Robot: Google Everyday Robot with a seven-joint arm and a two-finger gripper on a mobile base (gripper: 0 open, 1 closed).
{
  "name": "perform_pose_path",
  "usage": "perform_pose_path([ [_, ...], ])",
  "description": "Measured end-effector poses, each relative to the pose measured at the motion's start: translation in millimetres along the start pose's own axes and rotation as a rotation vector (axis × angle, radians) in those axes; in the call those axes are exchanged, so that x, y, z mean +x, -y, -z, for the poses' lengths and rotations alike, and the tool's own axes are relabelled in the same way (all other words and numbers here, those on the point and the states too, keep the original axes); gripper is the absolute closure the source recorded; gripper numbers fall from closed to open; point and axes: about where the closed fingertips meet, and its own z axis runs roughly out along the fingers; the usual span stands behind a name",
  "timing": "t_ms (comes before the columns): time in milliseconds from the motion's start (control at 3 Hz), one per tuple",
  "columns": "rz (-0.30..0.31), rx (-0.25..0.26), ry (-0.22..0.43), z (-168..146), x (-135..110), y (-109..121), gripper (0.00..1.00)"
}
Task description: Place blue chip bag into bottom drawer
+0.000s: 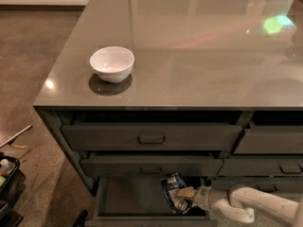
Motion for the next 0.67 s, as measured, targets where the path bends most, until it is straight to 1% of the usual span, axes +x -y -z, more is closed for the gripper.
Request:
perform_pose_path([
  [333, -0.057, 0.013, -0.004, -19, -12, 28, 1.0],
  [667, -0.087, 0.048, 0.019, -31, -19, 47, 1.0],
])
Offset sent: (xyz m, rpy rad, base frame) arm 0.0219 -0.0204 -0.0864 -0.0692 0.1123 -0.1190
